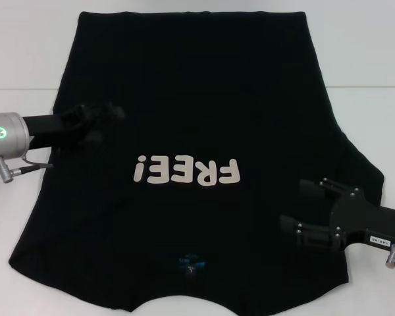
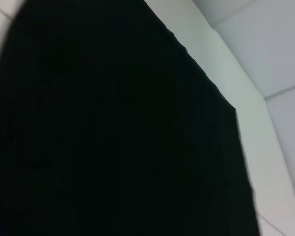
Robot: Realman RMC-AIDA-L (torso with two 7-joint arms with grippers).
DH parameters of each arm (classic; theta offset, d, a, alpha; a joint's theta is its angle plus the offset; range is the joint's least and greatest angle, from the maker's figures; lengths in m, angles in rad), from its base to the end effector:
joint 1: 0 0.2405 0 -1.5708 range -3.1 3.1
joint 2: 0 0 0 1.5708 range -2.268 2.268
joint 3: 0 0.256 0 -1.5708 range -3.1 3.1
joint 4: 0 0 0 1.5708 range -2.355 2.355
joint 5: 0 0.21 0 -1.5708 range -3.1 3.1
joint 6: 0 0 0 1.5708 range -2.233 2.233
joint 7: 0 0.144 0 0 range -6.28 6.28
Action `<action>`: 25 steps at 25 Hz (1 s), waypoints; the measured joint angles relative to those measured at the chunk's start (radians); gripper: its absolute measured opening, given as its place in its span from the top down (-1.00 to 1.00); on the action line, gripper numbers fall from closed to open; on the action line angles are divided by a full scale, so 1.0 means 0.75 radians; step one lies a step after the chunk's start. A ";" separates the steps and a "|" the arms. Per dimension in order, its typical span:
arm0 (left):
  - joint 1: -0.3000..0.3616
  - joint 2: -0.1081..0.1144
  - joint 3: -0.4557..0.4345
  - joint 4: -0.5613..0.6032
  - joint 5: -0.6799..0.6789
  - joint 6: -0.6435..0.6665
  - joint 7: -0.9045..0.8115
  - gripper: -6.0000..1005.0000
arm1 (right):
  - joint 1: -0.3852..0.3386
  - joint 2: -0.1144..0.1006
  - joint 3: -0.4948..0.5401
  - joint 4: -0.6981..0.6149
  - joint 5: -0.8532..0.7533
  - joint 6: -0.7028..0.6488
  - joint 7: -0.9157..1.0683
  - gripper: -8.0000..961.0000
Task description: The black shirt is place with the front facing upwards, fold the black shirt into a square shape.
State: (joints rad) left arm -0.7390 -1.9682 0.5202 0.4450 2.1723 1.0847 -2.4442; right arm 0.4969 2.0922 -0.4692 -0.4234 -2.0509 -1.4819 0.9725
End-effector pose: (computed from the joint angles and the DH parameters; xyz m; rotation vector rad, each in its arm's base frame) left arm -0.2852 0.4197 0.0279 -1.8244 -1.9077 -0.7397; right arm 0.2969 0.3061 -0.0275 -2.5790 0.4787 0.7259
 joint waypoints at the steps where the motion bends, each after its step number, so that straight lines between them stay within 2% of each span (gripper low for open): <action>1: 0.002 0.001 -0.002 0.004 -0.010 0.028 0.022 -0.60 | 0.000 0.000 0.002 0.000 0.000 0.000 0.000 -0.90; 6: 0.070 0.015 -0.024 0.069 -0.090 0.316 0.294 -0.60 | -0.003 -0.007 0.038 -0.031 0.010 0.016 0.159 -0.90; 7: 0.090 0.016 -0.025 0.089 -0.099 0.390 0.369 -0.60 | -0.001 -0.013 0.044 -0.054 0.009 0.020 0.243 -0.90; 8: 0.090 0.016 -0.025 0.089 -0.099 0.390 0.369 -0.60 | 0.004 -0.023 0.045 -0.090 0.005 0.027 0.364 -0.90; 9: 0.135 0.011 -0.019 0.127 -0.101 0.530 0.540 -0.60 | 0.008 -0.034 0.041 -0.123 -0.001 0.034 0.480 -0.90; 12: 0.209 -0.016 -0.011 0.171 -0.094 0.656 0.812 -0.60 | 0.027 -0.085 0.011 -0.257 -0.087 0.054 0.894 -0.90; 15: 0.280 -0.061 -0.009 0.230 -0.093 0.688 1.017 -0.60 | 0.067 -0.158 -0.001 -0.375 -0.253 0.052 1.304 -0.90; 18: 0.329 -0.097 0.009 0.272 -0.082 0.732 1.197 -0.59 | 0.113 -0.207 -0.001 -0.471 -0.449 0.034 1.650 -0.90; 21: 0.356 -0.107 0.044 0.276 -0.080 0.802 1.335 -0.59 | 0.160 -0.225 -0.001 -0.561 -0.630 0.008 1.910 -0.90; 25: 0.365 -0.102 0.057 0.279 -0.078 0.855 1.394 -0.59 | 0.235 -0.216 -0.005 -0.589 -0.810 0.020 2.037 -0.90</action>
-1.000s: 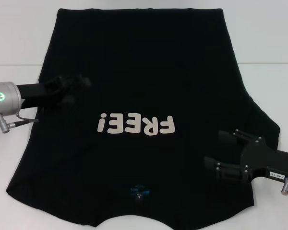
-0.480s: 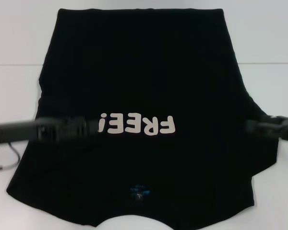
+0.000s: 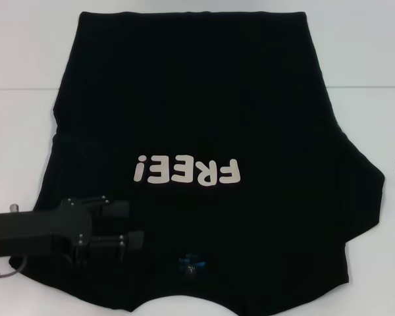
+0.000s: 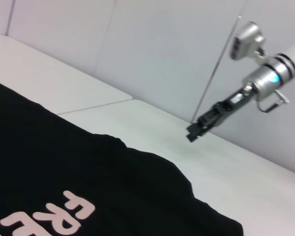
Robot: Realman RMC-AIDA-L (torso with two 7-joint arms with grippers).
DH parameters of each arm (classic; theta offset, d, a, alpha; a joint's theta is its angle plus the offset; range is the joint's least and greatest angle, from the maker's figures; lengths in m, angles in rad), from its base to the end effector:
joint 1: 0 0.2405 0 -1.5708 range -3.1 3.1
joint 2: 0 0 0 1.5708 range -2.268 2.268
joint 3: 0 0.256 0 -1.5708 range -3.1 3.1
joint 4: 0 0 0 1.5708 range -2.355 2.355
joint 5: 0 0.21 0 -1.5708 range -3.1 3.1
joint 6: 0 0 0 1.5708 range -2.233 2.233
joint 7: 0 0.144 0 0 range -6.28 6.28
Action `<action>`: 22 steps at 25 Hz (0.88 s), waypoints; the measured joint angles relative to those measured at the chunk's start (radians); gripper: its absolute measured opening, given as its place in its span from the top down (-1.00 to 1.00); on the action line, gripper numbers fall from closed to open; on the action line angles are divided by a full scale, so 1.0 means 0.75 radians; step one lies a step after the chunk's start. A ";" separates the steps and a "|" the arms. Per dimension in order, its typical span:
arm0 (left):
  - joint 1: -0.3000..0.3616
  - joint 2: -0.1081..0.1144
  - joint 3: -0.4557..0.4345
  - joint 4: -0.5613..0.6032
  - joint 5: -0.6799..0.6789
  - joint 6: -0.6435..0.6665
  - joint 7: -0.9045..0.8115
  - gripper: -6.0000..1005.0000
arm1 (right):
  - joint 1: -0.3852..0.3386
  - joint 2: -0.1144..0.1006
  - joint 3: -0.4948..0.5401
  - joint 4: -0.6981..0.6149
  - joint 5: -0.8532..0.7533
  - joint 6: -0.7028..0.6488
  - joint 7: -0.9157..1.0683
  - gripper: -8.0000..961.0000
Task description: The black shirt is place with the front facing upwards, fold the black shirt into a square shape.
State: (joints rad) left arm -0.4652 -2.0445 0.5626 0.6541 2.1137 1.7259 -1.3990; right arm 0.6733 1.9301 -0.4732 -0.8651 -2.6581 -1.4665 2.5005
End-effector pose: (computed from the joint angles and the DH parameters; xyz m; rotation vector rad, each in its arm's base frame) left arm -0.2909 0.2947 0.0196 -2.7631 -0.7552 -0.7262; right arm 0.3160 0.3797 0.1110 -1.9761 1.7300 0.1440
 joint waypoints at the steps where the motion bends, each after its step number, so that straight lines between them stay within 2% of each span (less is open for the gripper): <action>1: 0.002 0.002 0.003 0.000 0.002 0.006 0.006 -0.59 | 0.021 0.006 -0.007 0.017 -0.032 0.022 0.013 -0.90; 4: 0.009 0.004 0.005 0.001 0.011 0.009 0.013 -0.59 | 0.061 0.016 -0.035 0.094 -0.068 0.072 0.028 -0.90; 8: 0.020 0.004 0.004 0.001 0.013 0.010 0.015 -0.59 | 0.115 0.011 -0.076 0.241 -0.073 0.149 0.032 -0.90; 22: 0.031 0.004 -0.006 0.001 0.012 0.017 0.019 -0.59 | 0.138 0.022 -0.109 0.352 -0.069 0.246 0.029 -0.89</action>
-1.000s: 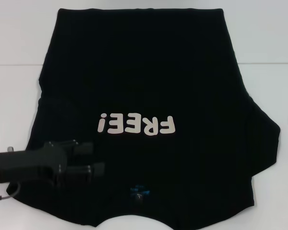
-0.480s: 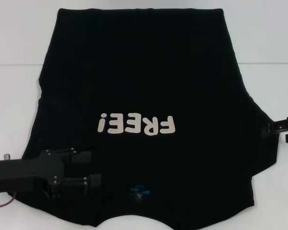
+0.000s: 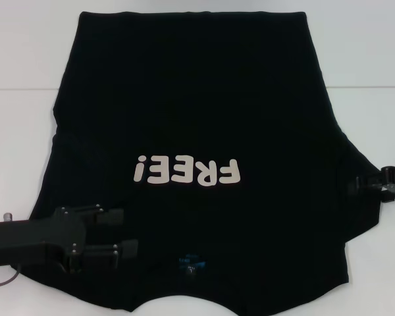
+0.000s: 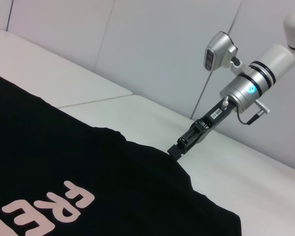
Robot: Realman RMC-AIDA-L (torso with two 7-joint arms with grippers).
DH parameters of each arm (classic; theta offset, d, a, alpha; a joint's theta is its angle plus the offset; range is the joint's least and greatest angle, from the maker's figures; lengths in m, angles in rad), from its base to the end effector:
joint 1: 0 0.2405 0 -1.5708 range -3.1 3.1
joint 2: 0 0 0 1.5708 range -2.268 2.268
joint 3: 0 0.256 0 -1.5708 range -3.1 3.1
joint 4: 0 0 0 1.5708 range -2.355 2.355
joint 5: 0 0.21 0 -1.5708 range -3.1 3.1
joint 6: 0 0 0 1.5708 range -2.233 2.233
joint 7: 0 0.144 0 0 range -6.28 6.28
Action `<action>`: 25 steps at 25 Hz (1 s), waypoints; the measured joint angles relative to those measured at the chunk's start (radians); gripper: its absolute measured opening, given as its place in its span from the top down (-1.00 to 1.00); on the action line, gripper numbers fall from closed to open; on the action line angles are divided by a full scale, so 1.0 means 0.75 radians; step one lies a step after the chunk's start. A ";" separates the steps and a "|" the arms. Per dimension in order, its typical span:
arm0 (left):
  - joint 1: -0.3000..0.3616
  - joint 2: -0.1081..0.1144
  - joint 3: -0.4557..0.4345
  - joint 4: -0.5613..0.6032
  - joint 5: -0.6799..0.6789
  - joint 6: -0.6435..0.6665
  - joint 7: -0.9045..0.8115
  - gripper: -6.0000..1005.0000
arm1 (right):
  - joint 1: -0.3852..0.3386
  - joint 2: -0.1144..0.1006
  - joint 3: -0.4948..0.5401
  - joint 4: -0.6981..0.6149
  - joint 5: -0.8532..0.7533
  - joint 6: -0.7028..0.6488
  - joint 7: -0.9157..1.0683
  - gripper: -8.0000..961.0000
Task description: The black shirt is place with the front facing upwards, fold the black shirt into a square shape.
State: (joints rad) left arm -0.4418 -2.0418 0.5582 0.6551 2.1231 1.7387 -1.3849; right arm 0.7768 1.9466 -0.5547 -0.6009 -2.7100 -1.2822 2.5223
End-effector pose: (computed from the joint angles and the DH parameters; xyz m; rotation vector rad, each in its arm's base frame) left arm -0.2980 0.2861 0.0208 -2.7631 -0.7661 -0.7172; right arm 0.3062 0.3982 0.0467 -2.0357 1.7737 0.0205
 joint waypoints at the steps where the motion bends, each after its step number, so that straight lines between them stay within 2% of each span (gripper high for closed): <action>1: 0.000 0.000 0.000 0.000 0.000 0.000 0.000 -0.59 | 0.001 0.003 -0.001 0.006 0.000 0.004 -0.001 -0.88; 13: 0.000 0.000 0.000 0.000 -0.006 -0.002 0.001 -0.58 | -0.002 0.011 -0.040 -0.014 -0.008 0.016 -0.003 -0.81; 19: -0.001 0.001 0.000 0.000 -0.005 -0.001 -0.005 -0.58 | -0.004 0.009 -0.050 -0.014 -0.010 0.020 0.001 -0.41; 21: -0.002 0.002 0.000 0.000 -0.005 0.000 -0.006 -0.58 | -0.005 0.008 -0.056 -0.014 -0.011 0.020 0.003 0.09; 25: -0.002 0.002 0.000 0.000 -0.004 0.000 -0.006 -0.57 | -0.005 0.006 -0.066 -0.014 -0.011 0.020 0.007 0.46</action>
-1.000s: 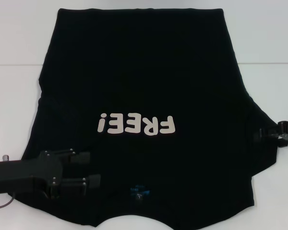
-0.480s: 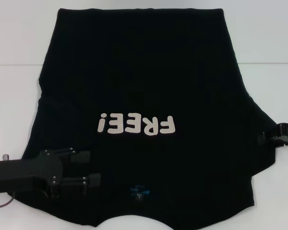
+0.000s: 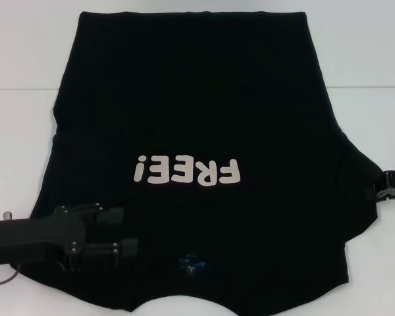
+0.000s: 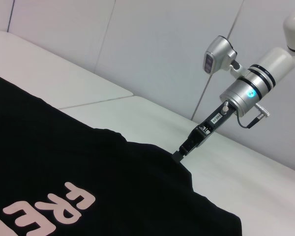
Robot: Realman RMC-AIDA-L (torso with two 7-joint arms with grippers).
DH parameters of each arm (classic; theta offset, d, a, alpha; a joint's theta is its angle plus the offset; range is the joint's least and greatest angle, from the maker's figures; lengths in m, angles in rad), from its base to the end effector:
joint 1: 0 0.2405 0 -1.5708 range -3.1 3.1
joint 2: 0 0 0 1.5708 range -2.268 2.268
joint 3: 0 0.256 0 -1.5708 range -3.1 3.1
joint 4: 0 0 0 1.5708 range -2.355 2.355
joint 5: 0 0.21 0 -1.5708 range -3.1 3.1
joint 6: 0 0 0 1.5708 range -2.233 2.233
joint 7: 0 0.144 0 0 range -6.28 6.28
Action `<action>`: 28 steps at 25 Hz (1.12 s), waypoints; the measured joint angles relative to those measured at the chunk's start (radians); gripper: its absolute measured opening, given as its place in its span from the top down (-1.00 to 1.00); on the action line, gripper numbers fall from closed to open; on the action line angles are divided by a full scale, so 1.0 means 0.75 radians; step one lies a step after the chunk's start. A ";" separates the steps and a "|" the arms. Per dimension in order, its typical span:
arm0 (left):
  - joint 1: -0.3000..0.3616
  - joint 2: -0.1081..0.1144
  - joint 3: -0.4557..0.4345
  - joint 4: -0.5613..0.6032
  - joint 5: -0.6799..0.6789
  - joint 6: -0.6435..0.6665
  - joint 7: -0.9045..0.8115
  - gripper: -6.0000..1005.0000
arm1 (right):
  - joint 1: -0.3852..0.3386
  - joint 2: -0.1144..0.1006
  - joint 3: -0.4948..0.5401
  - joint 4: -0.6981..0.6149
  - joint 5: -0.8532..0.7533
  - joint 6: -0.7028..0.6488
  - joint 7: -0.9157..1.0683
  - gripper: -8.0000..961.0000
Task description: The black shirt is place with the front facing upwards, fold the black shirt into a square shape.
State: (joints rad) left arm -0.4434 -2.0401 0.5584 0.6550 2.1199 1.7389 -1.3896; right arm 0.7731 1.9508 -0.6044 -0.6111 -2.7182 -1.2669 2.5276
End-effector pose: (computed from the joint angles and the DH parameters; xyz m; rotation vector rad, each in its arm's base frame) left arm -0.2976 0.2870 0.0216 -2.7609 -0.7687 -0.7201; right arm 0.3072 0.3984 0.0448 -2.0454 1.7355 -0.0374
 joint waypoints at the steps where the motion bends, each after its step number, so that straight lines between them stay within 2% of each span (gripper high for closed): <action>1: 0.000 0.000 0.000 0.000 0.000 0.000 0.000 -0.57 | 0.000 -0.001 -0.003 0.000 0.000 0.000 0.001 0.55; 7: 0.000 0.000 0.000 0.000 0.000 0.001 0.000 -0.57 | -0.001 -0.005 -0.005 0.000 0.000 0.000 -0.006 0.96; 12: 0.002 0.001 0.000 0.000 0.000 0.001 -0.002 -0.57 | -0.033 -0.009 0.006 -0.065 0.013 -0.016 -0.012 0.96; 19: -0.001 0.002 0.000 0.000 -0.004 0.000 -0.003 -0.56 | -0.132 -0.025 0.017 -0.190 0.123 -0.096 -0.066 0.96; 28: -0.005 0.002 -0.001 0.000 -0.002 -0.002 -0.010 -0.56 | -0.166 -0.042 0.066 -0.293 0.172 -0.153 -0.115 0.96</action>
State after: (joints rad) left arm -0.4468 -2.0386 0.5574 0.6550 2.1183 1.7374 -1.3974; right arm 0.6484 1.9195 -0.5552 -0.8306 -2.5890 -1.3815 2.4414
